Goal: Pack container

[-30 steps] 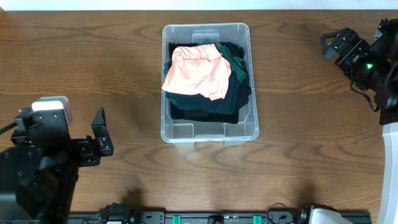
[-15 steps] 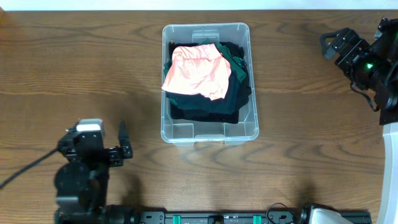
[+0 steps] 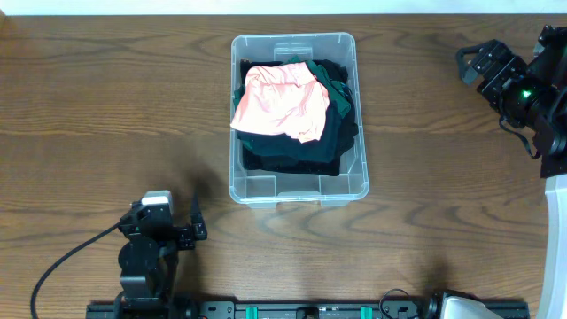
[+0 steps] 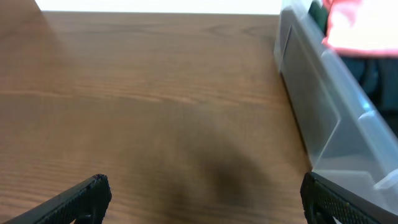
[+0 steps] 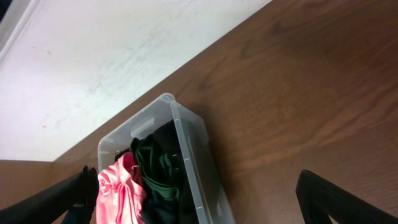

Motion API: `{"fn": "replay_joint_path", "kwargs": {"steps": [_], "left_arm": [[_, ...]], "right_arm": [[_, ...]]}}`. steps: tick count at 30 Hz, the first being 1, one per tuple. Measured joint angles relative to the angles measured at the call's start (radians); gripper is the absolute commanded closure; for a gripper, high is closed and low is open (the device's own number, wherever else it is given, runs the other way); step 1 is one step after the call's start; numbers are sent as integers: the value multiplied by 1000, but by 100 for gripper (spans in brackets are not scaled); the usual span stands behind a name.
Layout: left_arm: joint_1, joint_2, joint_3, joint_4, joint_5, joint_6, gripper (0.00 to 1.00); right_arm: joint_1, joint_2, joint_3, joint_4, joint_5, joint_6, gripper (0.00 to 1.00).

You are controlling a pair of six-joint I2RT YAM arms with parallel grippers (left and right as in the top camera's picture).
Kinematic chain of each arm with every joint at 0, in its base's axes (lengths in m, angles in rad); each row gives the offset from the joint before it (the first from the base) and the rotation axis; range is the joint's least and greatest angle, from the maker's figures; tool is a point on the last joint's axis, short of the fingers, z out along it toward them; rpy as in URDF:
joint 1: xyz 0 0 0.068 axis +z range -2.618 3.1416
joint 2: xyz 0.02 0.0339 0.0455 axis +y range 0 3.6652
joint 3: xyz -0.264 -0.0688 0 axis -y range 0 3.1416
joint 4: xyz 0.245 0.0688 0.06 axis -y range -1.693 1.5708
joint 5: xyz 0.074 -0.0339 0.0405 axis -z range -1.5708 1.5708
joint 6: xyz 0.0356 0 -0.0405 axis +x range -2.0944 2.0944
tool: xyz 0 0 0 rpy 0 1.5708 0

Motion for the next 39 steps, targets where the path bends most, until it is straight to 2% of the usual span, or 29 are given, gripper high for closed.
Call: {"fn": "replay_joint_path", "kwargs": {"steps": [7,39], "left_arm": [[0,-67,-84,4,0,-3,2],[0,-68,-85,11,8,-3,2]], "right_arm": [[0,0,0,0,0,0,1],[0,0,0,0,0,0,1]]}}
